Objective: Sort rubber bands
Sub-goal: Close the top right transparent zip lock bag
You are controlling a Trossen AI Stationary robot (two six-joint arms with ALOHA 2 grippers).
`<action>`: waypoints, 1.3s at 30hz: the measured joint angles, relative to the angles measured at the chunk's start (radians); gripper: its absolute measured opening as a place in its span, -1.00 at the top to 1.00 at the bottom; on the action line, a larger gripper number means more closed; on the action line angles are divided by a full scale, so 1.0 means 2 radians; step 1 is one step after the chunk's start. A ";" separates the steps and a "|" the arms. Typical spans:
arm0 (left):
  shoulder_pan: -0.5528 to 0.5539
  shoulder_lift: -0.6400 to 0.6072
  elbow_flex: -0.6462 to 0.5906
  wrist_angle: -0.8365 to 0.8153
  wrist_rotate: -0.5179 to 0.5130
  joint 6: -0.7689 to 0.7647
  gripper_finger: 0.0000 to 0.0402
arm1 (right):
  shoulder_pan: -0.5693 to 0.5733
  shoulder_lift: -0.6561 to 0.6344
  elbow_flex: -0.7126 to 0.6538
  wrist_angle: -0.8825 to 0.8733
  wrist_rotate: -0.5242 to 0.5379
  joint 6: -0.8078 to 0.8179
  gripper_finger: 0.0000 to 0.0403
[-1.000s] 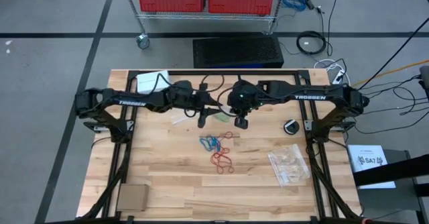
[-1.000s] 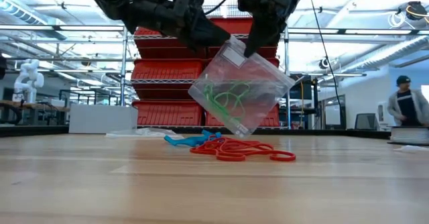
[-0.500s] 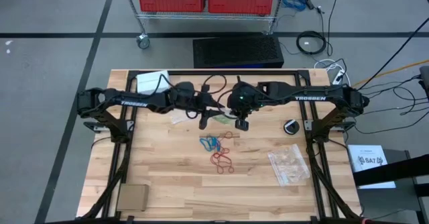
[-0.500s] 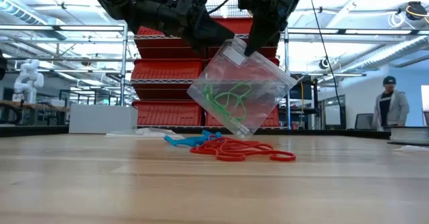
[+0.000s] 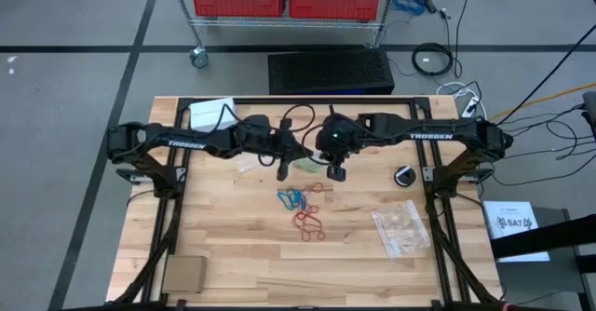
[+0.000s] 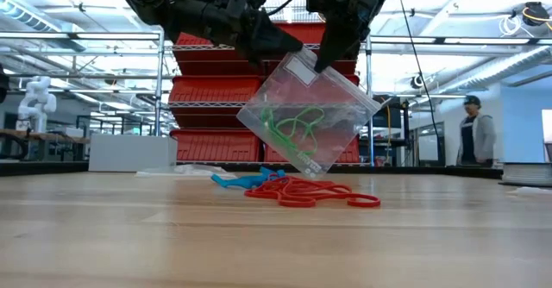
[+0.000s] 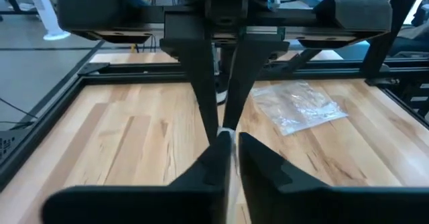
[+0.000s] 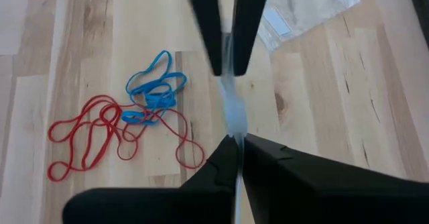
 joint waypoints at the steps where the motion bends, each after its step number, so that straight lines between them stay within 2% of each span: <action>1: 0.000 0.003 0.000 0.004 0.000 0.000 0.90 | 0.000 0.000 0.000 -0.001 0.000 0.000 0.99; 8: -0.001 0.026 0.000 0.014 -0.002 0.000 0.97 | -0.001 0.001 -0.002 -0.007 0.005 0.000 0.99; 14: 0.000 0.017 -0.001 0.003 -0.028 0.025 0.99 | -0.001 0.001 -0.002 -0.007 0.008 0.015 0.95; 22: 0.002 -0.001 -0.001 -0.028 -0.069 0.040 0.99 | 0.000 -0.002 0.013 -0.007 0.001 0.024 0.50; 28: 0.001 -0.002 -0.001 -0.030 -0.071 0.040 1.00 | 0.000 -0.002 0.032 0.014 0.016 0.030 0.20; 31: 0.001 -0.002 -0.001 -0.028 -0.071 0.040 1.00 | 0.000 -0.001 0.032 0.010 0.042 0.028 0.19; 39: 0.001 -0.002 -0.001 -0.020 -0.071 0.040 1.00 | 0.000 0.015 0.032 0.010 0.041 0.020 0.33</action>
